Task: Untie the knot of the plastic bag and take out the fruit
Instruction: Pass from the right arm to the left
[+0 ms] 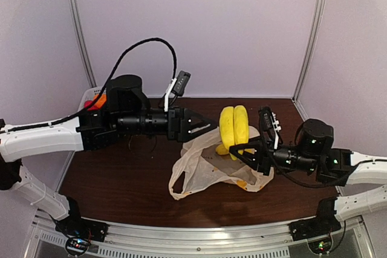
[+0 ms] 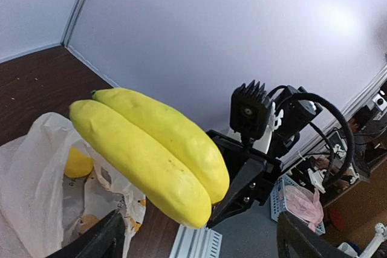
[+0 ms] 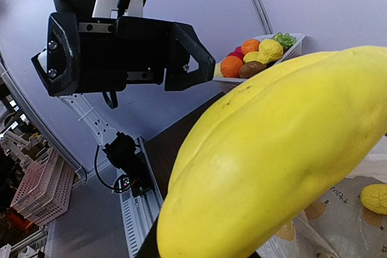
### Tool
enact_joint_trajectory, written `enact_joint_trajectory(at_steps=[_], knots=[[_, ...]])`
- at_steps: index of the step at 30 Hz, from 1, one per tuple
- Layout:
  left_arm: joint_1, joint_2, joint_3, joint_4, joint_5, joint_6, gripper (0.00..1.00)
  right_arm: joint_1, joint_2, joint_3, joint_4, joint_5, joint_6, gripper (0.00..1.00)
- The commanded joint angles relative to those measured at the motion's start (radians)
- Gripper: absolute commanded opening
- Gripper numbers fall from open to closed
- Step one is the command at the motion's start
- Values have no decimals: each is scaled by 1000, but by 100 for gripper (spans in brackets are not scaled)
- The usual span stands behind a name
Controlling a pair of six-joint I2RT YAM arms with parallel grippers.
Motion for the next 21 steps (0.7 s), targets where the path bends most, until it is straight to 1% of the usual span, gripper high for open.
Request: enact_joint_trajectory(at_steps=[1, 3, 8, 13, 16, 18, 20, 21], knots=[[-26, 17, -44, 230, 96, -148, 88, 53, 17, 42, 94, -1, -23, 0], [-32, 26, -44, 260, 127, -165, 89, 74, 25, 52, 106, 7, -30, 0], [-39, 19, -58, 299, 145, -163, 90, 95, 59, 58, 155, -3, -55, 0], [-39, -5, -74, 236, 43, -147, 90, 97, 94, 87, 190, -19, -88, 0], [-39, -11, -81, 222, 16, -146, 91, 100, 102, 89, 224, -30, -97, 0], [-39, -6, -64, 169, -19, -133, 91, 100, 98, 80, 238, -16, -106, 0], [-39, 1, -55, 145, -26, -130, 91, 100, 96, 84, 223, -4, -123, 0], [-39, 1, -57, 159, -25, -133, 91, 100, 99, 92, 209, -5, -132, 0]])
